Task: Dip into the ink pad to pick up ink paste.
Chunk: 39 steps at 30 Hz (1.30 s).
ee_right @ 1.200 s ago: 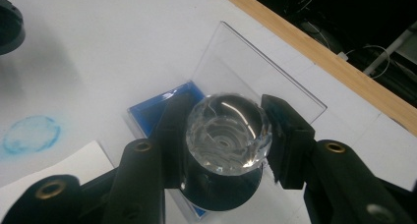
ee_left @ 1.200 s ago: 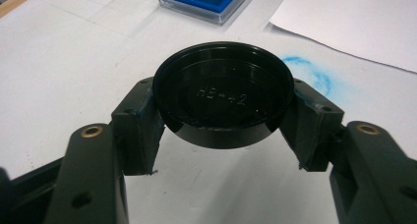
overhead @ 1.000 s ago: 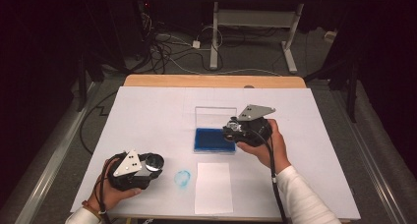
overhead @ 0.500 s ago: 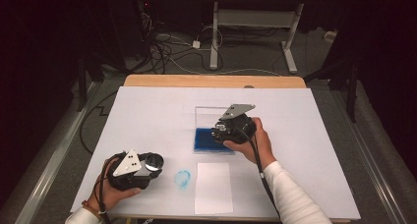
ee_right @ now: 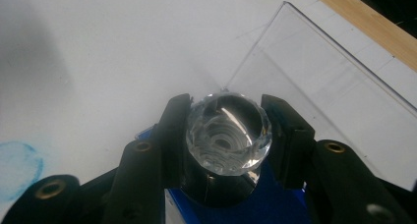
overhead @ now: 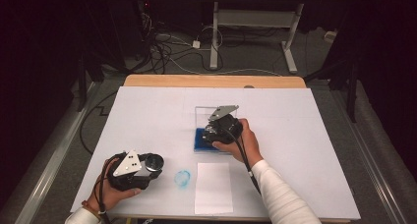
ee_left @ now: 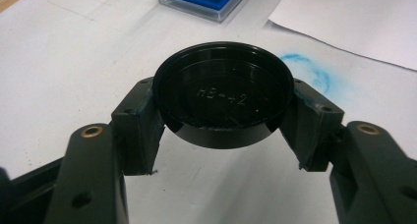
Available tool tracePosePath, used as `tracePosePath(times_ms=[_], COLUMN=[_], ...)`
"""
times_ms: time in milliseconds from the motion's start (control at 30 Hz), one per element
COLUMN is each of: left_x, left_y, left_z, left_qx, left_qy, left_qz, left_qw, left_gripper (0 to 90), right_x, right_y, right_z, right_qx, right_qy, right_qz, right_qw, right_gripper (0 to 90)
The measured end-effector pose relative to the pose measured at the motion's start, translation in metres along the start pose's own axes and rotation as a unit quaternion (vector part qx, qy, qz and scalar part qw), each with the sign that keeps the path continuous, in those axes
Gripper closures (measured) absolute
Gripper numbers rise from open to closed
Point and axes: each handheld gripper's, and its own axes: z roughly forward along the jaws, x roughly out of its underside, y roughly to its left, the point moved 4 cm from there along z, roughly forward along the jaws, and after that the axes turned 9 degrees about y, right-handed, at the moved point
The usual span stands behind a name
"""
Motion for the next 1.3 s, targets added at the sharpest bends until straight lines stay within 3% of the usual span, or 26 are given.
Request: tracePosePath(times_ms=[67, 100, 133, 767, 800, 867, 1033, 1067, 1133, 1300], left_x=[0.0, -0.001, 0.0, 0.001, 0.001, 0.001, 0.001, 0.001, 0.001, 0.002], left_y=[0.0, -0.004, 0.0, 0.0, -0.003, 0.0, -0.002, 0.0, -0.002, 0.0], left_z=[0.0, 0.002, 0.0, 0.002, 0.003, 0.002, 0.002, 0.002, 0.003, 0.003], left_qx=[0.0, 0.009, 0.0, 0.004, 0.011, 0.004, 0.007, 0.004, 0.007, 0.004], left_qy=[0.001, -0.014, 0.001, 0.006, 0.0, 0.007, 0.003, 0.007, 0.005, 0.011], left_qz=[0.001, -0.024, 0.001, 0.001, -0.014, 0.0, -0.009, 0.0, -0.008, 0.0], left_qw=[1.0, 0.9996, 1.0, 1.0, 0.9998, 1.0, 0.9999, 1.0, 0.9999, 0.9999], left_gripper=[36.7, 36.7, 36.7, 36.7, 36.6, 36.6, 36.6, 36.6, 36.6, 36.6], right_x=[0.0, 0.0, 0.001, 0.003, 0.003, 0.003, 0.003, 0.003, 0.003, 0.007], right_y=[0.0, 0.0, -0.001, -0.002, -0.002, -0.002, -0.001, -0.001, -0.001, -0.003], right_z=[0.002, 0.003, 0.003, 0.011, 0.011, 0.012, 0.015, 0.016, 0.016, 0.017], right_qx=[0.001, 0.003, 0.002, 0.001, 0.001, -0.002, 0.0, 0.0, -0.001, -0.005], right_qy=[0.004, 0.007, 0.008, 0.012, 0.013, 0.013, 0.017, 0.015, 0.015, 0.008], right_qz=[-0.001, 0.002, 0.005, 0.012, 0.013, 0.016, 0.012, 0.014, 0.014, 0.024], right_qw=[1.0, 1.0, 1.0, 0.9999, 0.9998, 0.9998, 0.9998, 0.9998, 0.9998, 0.9997], right_gripper=[57.3, 57.2, 57.2, 57.3, 57.2, 57.2, 57.2, 57.2, 57.2, 57.2])
